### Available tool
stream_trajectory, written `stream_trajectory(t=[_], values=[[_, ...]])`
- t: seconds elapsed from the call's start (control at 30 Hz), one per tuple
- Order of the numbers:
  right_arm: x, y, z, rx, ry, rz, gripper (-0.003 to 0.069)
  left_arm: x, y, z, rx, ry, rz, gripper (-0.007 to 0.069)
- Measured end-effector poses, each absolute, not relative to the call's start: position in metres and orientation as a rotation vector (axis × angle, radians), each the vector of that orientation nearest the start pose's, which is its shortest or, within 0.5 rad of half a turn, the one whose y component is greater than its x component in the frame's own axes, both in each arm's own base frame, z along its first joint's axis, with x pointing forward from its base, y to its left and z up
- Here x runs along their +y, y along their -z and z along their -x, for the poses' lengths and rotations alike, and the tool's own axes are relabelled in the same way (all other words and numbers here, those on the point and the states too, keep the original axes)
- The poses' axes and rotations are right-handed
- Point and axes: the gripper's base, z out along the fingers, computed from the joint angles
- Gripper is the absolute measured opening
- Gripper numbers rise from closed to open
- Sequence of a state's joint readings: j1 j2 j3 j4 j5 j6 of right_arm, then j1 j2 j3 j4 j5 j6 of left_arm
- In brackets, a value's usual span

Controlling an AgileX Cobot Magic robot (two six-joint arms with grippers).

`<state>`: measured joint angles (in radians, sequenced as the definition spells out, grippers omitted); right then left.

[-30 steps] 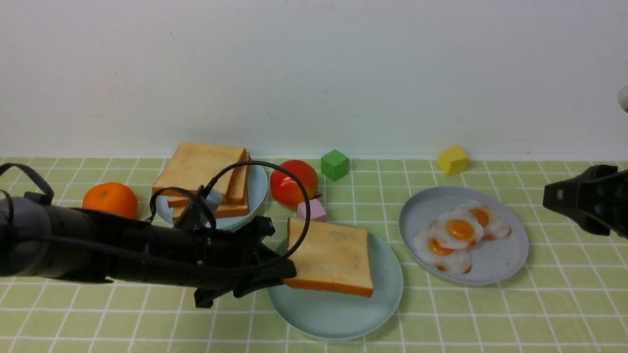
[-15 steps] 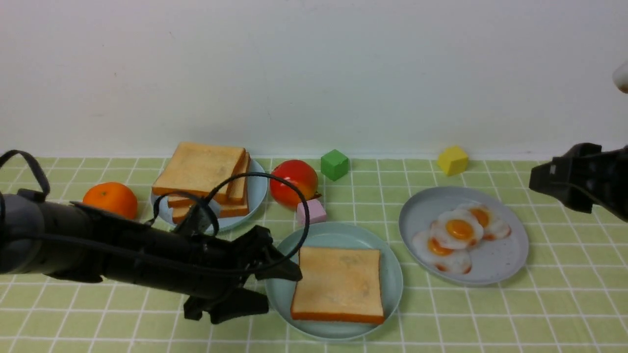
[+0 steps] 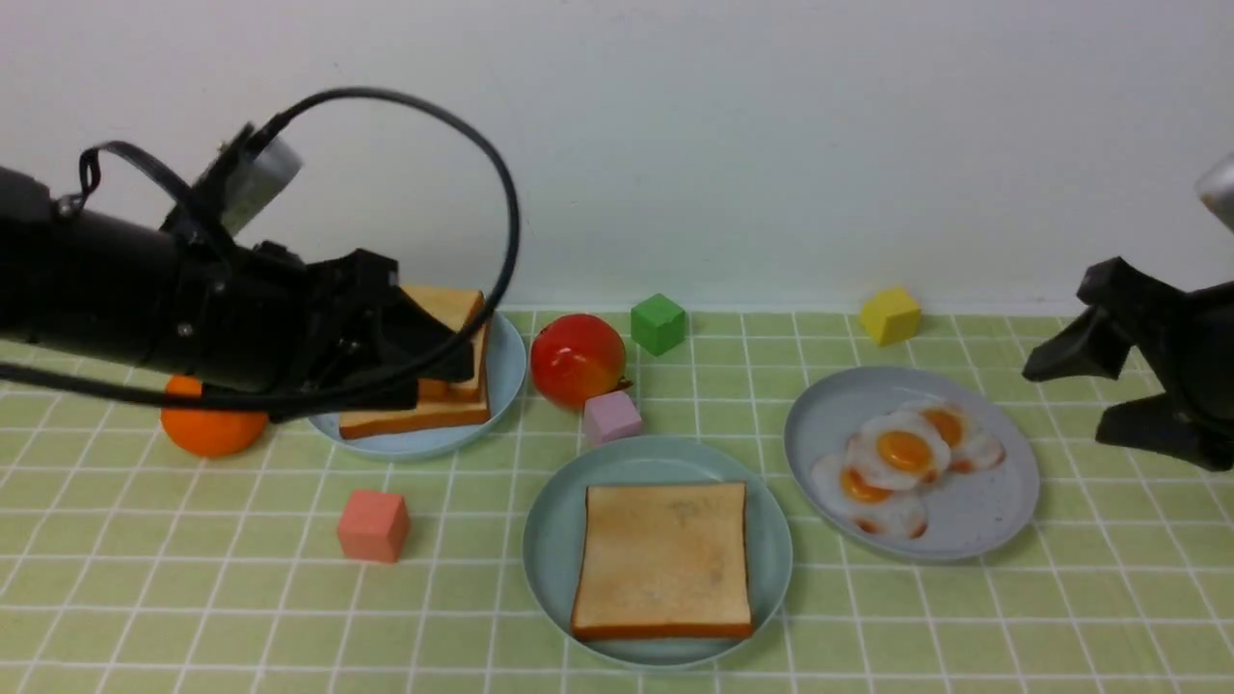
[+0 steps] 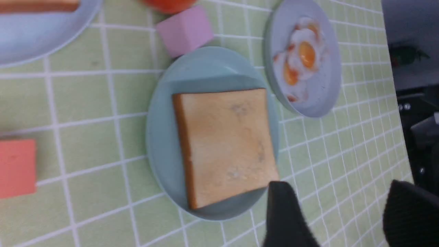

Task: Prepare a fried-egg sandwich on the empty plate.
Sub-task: Use the right arm to grab a fried egg

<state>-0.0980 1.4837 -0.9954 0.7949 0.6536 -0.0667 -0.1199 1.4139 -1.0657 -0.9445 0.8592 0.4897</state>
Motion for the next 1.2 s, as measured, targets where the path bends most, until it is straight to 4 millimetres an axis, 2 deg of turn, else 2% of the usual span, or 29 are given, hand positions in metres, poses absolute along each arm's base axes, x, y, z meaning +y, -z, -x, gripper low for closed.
stream_trajectory(t=[0.1, 0.17, 0.23, 0.33, 0.43, 0.53, 0.8, 1.0, 1.2], values=[[0.011, -0.253, -0.322, 2.36, -0.9, -0.706, 0.0532, -0.119, -0.329, -0.254, 2.343, 0.902, -0.366, 0.0183], [0.013, -0.243, -0.333, 2.316, -0.976, -0.711, 0.0532, -0.142, -0.334, -0.239, 2.308, 0.866, -0.487, 0.0068], [0.015, -0.234, -0.341, 2.293, -1.019, -0.722, 0.0532, -0.157, -0.334, -0.231, 2.289, 0.823, -0.56, -0.0005], [0.014, -0.222, -0.348, 2.284, -1.036, -0.751, 0.0532, -0.173, -0.33, -0.227, 2.273, 0.794, -0.612, -0.0013], [0.013, -0.2, -0.356, 2.31, -1.048, -0.81, 0.0532, -0.191, -0.322, -0.227, 2.252, 0.78, -0.641, -0.0013], [0.013, -0.186, -0.359, 2.338, -1.053, -0.845, 0.0532, -0.198, -0.317, -0.23, 2.251, 0.785, -0.629, -0.0013], [0.013, -0.157, -0.365, 2.359, -1.091, -0.968, 0.0523, -0.202, -0.311, -0.238, 2.245, 0.788, -0.579, -0.0013], [0.013, -0.138, -0.368, 2.372, -1.098, -1.04, 0.0468, -0.202, -0.312, -0.239, 2.231, 0.784, -0.566, -0.0013], [0.011, -0.123, -0.373, 2.347, -1.113, -1.125, 0.0358, -0.202, -0.312, -0.239, 2.229, 0.777, -0.57, -0.0013]])
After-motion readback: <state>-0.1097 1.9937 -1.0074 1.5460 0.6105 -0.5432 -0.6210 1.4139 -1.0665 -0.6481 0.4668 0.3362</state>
